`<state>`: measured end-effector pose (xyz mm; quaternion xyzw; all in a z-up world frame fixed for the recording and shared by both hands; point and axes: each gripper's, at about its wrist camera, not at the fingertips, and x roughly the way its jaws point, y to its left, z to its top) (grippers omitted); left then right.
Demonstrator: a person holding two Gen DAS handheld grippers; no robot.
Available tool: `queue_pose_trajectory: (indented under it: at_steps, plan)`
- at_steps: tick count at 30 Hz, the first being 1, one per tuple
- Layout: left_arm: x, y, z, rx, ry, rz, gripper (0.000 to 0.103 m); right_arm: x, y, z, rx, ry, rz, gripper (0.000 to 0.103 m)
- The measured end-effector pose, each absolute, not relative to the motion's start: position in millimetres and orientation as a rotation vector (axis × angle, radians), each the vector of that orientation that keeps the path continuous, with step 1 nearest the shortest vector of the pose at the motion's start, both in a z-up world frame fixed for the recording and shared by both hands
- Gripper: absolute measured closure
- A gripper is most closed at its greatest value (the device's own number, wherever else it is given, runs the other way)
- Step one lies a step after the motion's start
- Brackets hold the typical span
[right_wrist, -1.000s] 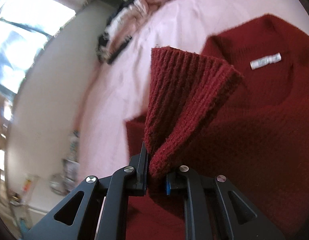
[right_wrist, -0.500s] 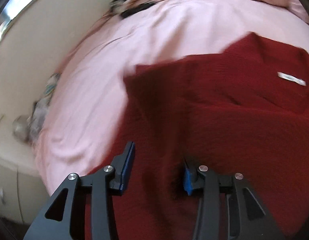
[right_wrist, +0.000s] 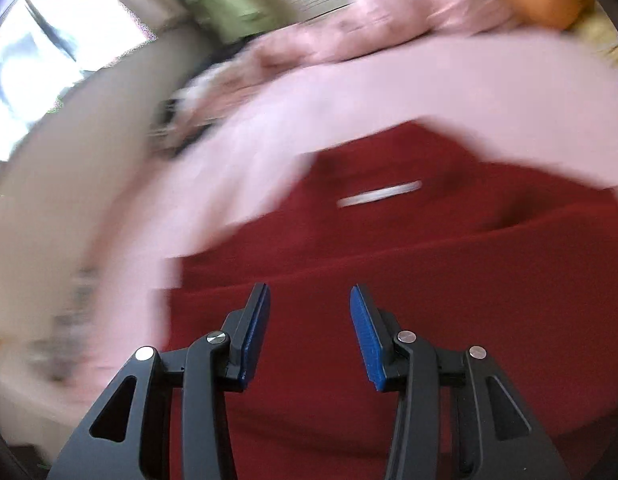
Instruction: Fold clothes
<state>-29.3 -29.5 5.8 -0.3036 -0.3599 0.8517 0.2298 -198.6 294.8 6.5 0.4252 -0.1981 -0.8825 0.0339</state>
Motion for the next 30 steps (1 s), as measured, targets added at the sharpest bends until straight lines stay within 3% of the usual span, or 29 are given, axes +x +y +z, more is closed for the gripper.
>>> queue_pose_trajectory:
  at_steps: [6,9,12,14,16,17,18,19,20,23,27,30]
  plan:
    - [-32,-22,5,-0.881,-0.949,2.362,0.000,-157,409,-41,1.562,-0.489,-3.082,0.058]
    - [-34,-16,5,-0.911,-0.918,2.377,0.000,-140,424,-52,1.381,-0.424,-3.058,0.058]
    - [-34,-12,5,-0.931,-0.894,2.398,0.000,-147,422,-37,1.444,-0.397,-3.045,0.058]
    - [-35,-8,4,-0.952,-0.874,2.409,0.000,-145,416,-19,1.304,-0.354,-3.100,0.058]
    - [-36,-4,4,-0.973,-0.859,2.422,0.000,-140,413,-8,1.187,-0.276,-3.215,0.051]
    - [-37,-2,3,-0.988,-0.849,2.427,0.000,-141,415,-11,1.208,-0.231,-3.251,0.035]
    - [-37,-1,3,-0.997,-0.844,2.428,0.000,-145,416,-21,1.279,-0.195,-3.251,0.027]
    - [-38,0,2,-1.009,-0.839,2.429,0.000,-154,418,-44,1.433,-0.163,-3.193,0.027]
    - [-39,1,1,-1.025,-0.835,2.428,0.000,-157,425,-59,1.498,-0.226,-3.136,0.022]
    - [-46,2,-6,-1.107,-0.839,2.399,0.000,-149,448,-59,1.404,-0.471,-3.104,0.019]
    - [-69,5,-19,-1.280,-0.824,2.308,0.000,-150,442,-58,1.407,-0.401,-3.131,0.019]
    - [-101,7,-9,-1.299,-0.699,2.371,0.000,-152,441,-59,1.394,-0.423,-3.127,0.019]
